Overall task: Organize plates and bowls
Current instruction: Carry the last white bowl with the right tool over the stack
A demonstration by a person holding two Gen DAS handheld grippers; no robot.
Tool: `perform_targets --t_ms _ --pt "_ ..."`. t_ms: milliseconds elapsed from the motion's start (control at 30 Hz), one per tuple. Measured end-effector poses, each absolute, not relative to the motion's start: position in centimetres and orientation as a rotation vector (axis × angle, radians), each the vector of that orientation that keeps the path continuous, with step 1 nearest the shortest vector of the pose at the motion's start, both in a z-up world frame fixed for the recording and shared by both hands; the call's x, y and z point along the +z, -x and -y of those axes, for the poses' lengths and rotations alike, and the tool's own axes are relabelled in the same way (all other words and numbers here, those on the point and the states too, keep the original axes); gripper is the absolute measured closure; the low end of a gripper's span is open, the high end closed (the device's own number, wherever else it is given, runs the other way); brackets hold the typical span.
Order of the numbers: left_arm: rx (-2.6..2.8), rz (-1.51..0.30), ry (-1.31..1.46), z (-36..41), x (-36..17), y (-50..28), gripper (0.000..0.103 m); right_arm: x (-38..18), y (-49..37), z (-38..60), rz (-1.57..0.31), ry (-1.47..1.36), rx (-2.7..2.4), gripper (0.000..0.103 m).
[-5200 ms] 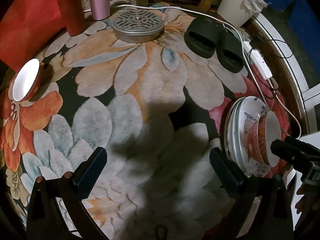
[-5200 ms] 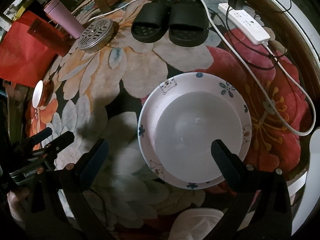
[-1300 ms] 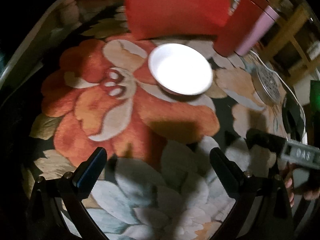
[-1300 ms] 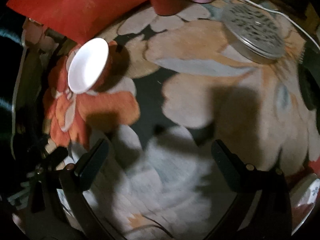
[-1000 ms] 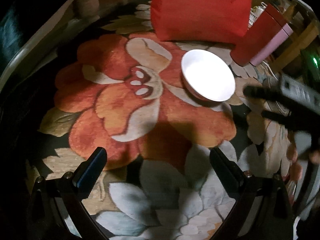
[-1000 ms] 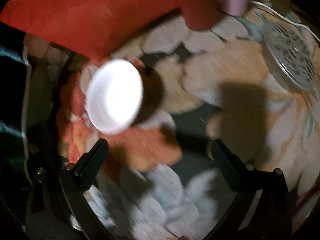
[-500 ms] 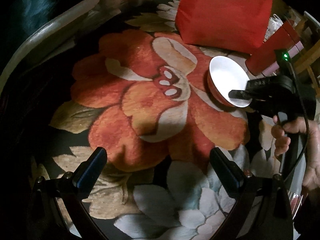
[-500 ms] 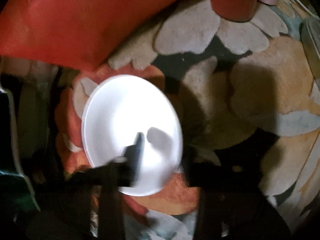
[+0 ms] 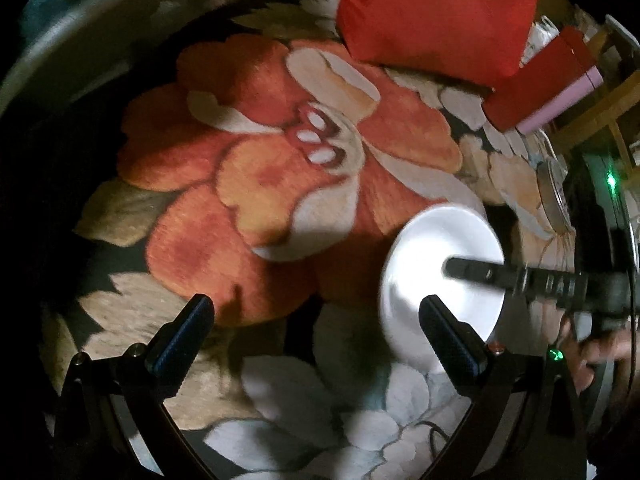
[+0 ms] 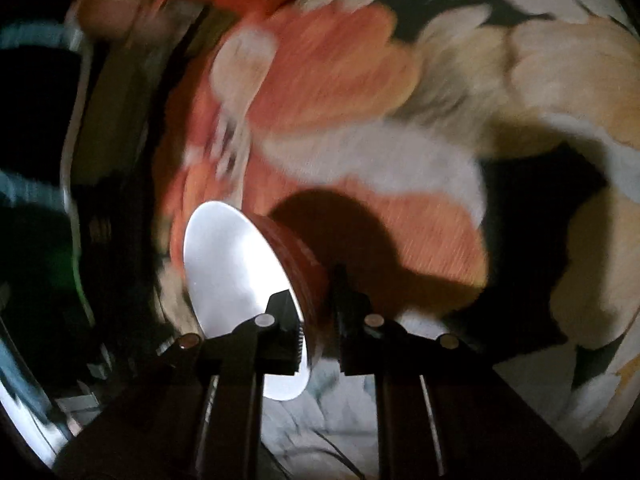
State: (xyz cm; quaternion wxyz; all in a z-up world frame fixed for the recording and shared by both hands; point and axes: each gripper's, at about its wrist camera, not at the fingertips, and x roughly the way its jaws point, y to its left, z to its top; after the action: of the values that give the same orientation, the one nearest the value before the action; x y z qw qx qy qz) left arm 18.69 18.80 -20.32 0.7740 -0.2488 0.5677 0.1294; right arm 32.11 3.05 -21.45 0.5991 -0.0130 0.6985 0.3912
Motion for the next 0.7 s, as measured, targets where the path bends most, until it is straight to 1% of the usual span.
perform_targets --t_ms 67,133,200,233,300,333,367,400,433,500,533,633,667,700 --pt "0.26 -1.253 0.535 -17.9 -21.2 -19.1 0.001 -21.2 -31.6 -2.8 -1.612 0.024 0.916 0.087" --pt "0.243 -1.268 0.526 -17.1 -21.7 -19.4 0.002 -21.0 -31.4 -2.7 -1.61 -0.002 0.9 0.087" --pt "0.243 -1.268 0.524 -16.3 -22.1 -19.8 0.011 -20.8 -31.1 -2.4 -1.597 0.001 0.872 0.087" --pt "0.242 -1.268 0.52 -16.0 -22.3 -20.1 0.019 -20.8 -31.1 -1.9 -1.592 -0.003 0.863 0.087" --pt "0.232 -1.278 0.508 -15.3 -22.7 -20.9 0.024 -20.8 -30.7 -1.4 -1.581 -0.009 0.846 0.087" --pt "0.229 -1.278 0.501 -15.1 -22.9 -21.3 0.036 -20.7 -30.2 -1.1 -1.57 -0.013 0.843 0.087" --pt "0.227 -1.285 0.493 -15.0 -23.0 -21.7 0.055 -20.7 -30.0 -1.2 -1.567 -0.016 0.838 0.087" --pt "0.225 -1.298 0.49 -14.9 -23.2 -22.1 0.061 -20.9 -30.1 -1.3 -1.567 -0.016 0.834 0.087" --pt "0.221 -1.301 0.494 -14.8 -23.4 -22.3 0.064 -21.0 -29.9 -1.3 -1.564 -0.019 0.825 0.087" --pt "0.211 -1.304 0.504 -14.7 -23.6 -22.7 0.077 -21.1 -29.9 -1.3 -1.573 -0.035 0.813 0.087" --pt "0.202 -1.299 0.504 -14.7 -23.5 -22.8 0.086 -21.1 -29.9 -1.1 -1.578 -0.038 0.808 0.088" --pt "0.196 -1.294 0.504 -14.4 -22.8 -22.7 0.092 -20.9 -29.7 -0.9 -1.585 -0.001 0.781 0.088" --pt "0.193 -1.295 0.505 -14.3 -22.7 -22.7 0.092 -20.9 -29.6 -0.9 -1.584 0.007 0.777 0.088" --pt "0.189 -1.295 0.502 -14.2 -22.5 -22.7 0.093 -20.7 -29.5 -0.6 -1.58 0.012 0.774 0.09"
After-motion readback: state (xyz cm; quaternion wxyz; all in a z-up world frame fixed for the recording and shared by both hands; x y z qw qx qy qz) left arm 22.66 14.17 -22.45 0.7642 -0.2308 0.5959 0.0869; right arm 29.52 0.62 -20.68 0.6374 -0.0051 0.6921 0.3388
